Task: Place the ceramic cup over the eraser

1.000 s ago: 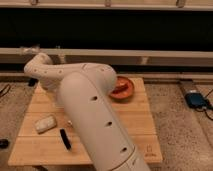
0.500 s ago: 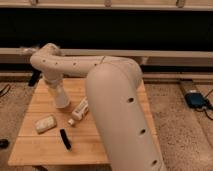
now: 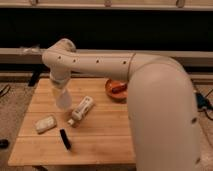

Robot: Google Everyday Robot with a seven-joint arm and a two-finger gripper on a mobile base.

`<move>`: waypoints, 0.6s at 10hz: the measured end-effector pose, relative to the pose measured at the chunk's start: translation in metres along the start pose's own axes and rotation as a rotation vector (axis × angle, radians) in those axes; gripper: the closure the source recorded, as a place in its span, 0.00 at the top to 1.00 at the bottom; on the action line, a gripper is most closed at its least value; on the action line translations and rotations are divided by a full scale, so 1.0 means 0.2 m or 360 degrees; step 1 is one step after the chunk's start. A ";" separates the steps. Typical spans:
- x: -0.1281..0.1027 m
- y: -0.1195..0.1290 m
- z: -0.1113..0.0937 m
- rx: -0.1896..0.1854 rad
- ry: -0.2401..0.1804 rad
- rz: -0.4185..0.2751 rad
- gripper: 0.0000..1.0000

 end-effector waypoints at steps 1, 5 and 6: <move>0.04 0.07 -0.06 0.0001 -0.0031 -0.0043 0.00; 0.22 0.36 -0.22 0.0005 -0.0098 -0.0215 0.00; 0.25 0.43 -0.25 0.0013 -0.0112 -0.0258 0.00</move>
